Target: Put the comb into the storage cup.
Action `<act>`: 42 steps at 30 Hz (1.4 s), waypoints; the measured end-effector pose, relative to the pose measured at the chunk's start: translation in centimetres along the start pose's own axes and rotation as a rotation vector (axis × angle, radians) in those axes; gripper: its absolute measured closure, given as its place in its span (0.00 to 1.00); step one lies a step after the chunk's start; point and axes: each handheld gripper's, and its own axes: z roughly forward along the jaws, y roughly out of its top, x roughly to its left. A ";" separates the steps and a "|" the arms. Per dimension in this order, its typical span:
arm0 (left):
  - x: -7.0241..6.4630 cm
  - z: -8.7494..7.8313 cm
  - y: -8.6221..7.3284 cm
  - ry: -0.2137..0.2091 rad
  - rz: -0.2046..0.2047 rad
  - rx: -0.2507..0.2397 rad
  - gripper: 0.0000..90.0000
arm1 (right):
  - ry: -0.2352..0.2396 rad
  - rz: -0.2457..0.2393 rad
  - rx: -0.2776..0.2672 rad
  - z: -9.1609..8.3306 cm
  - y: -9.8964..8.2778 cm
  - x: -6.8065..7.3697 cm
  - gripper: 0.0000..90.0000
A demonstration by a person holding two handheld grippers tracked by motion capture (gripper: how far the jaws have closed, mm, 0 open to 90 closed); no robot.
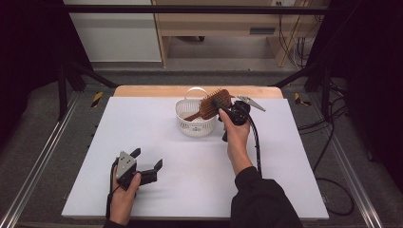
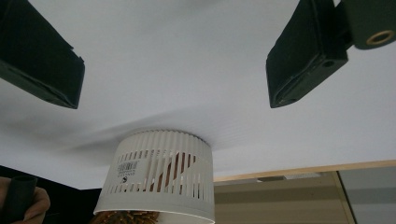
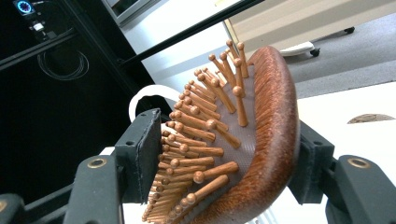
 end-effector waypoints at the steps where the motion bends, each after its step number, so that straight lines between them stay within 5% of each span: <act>1: 0.0 0.0 0.0 0.000 0.000 0.000 0.05 | 0.001 0.002 0.001 0.0 0.0 0.0 0.41; 19: 0.0 0.0 0.0 -0.007 0.002 0.004 0.05 | -0.009 -0.016 0.022 -0.3 0.1 -0.5 0.34; 42: 0.0 0.1 0.0 -0.007 0.001 0.006 0.05 | -0.096 -0.202 0.043 -1.4 0.8 0.3 0.14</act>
